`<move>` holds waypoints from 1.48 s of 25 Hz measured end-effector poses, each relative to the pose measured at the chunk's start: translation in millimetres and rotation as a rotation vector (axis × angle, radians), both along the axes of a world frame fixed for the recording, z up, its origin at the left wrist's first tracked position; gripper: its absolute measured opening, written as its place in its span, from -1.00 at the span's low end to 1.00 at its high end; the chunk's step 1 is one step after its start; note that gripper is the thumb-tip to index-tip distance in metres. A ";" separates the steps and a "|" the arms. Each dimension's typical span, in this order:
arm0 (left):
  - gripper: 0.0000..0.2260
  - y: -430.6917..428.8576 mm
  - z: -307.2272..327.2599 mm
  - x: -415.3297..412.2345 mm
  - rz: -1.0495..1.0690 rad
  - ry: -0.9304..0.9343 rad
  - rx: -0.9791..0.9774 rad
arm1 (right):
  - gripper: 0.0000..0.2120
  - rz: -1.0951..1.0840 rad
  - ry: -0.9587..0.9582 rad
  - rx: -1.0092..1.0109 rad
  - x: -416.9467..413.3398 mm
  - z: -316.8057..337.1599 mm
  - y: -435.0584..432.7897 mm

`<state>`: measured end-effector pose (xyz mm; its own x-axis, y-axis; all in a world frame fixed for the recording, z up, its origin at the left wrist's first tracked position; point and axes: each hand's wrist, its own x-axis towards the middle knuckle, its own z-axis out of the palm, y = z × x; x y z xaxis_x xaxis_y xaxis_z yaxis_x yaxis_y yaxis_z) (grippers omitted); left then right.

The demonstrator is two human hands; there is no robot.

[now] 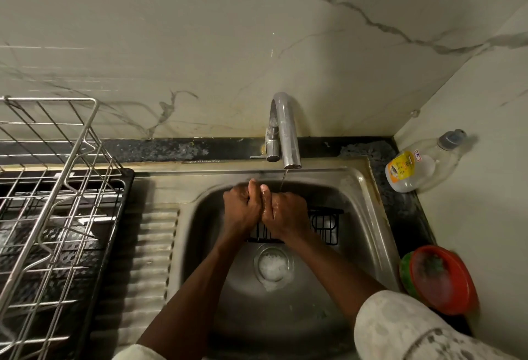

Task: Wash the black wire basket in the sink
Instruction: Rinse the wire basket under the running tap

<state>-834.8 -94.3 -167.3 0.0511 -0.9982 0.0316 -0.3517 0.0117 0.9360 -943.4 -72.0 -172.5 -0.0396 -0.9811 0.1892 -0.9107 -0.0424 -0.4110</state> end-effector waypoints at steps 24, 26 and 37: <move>-0.51 14.6 -15.4 46.2 0.155 0.357 0.625 | -0.42 -0.240 0.055 -0.300 -49.0 -36.1 34.0; -0.54 19.4 -1.9 48.6 0.120 0.475 0.929 | -0.45 -0.215 0.064 -0.390 -53.0 -43.6 44.3; -0.45 37.2 -9.9 30.0 0.069 0.511 0.632 | -0.80 0.037 -0.800 0.991 -20.2 -37.1 27.9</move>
